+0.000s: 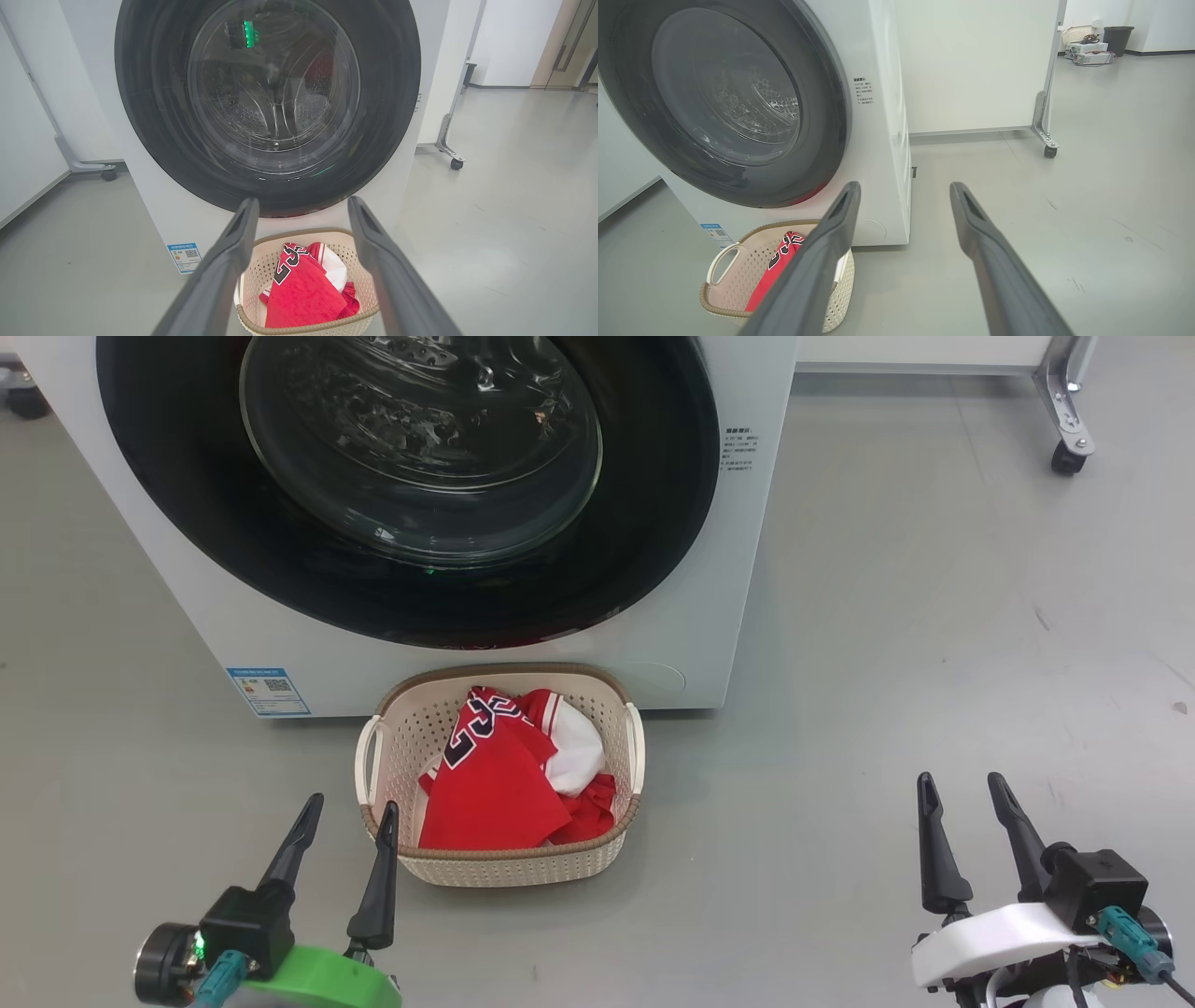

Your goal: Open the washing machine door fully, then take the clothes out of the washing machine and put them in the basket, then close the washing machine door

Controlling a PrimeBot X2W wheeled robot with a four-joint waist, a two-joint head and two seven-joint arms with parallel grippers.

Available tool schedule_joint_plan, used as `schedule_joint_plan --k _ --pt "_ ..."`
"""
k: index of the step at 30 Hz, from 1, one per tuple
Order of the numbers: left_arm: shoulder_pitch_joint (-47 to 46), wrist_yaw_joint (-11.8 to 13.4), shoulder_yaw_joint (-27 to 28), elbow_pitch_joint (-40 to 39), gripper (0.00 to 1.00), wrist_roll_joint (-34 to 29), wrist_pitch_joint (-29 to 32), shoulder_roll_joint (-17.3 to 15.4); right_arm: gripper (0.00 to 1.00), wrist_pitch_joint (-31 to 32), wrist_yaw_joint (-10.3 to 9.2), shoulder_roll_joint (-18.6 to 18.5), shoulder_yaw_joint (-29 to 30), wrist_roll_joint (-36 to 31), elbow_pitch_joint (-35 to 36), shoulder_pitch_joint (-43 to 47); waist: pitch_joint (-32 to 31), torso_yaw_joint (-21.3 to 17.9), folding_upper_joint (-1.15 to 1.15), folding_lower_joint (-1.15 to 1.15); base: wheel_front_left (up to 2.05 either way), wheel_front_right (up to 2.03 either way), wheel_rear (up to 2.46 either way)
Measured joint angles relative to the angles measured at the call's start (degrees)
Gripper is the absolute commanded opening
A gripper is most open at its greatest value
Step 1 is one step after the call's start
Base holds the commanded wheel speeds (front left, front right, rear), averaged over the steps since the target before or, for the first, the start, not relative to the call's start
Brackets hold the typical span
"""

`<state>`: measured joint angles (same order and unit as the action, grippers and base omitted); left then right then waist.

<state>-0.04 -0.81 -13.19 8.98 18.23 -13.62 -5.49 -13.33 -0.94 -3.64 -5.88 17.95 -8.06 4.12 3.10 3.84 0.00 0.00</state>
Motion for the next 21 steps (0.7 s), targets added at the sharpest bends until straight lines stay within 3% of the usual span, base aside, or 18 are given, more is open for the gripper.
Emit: schedule_joint_plan --k 7,8,21 --pt "0.01 0.01 0.01 -0.31 1.00 0.00 0.00 0.00 1.00 0.43 -0.60 -0.09 0.00 0.00 1.03 0.23 0.17 0.06 0.00 0.00 0.00 0.00 0.00" --pt "0.01 0.01 0.00 -0.42 0.00 0.00 0.00 0.00 0.00 0.46 -0.73 -0.10 0.00 0.00 1.31 0.36 0.22 0.10 0.00 0.00 0.00 0.00 0.00" --pt "1.29 -0.07 0.02 2.33 0.00 3.92 0.49 0.99 0.00 0.97 -0.20 0.80 -0.02 3.93 -1.55 1.60 -0.01 -0.20 0.00 0.00 0.00 0.00 0.00"
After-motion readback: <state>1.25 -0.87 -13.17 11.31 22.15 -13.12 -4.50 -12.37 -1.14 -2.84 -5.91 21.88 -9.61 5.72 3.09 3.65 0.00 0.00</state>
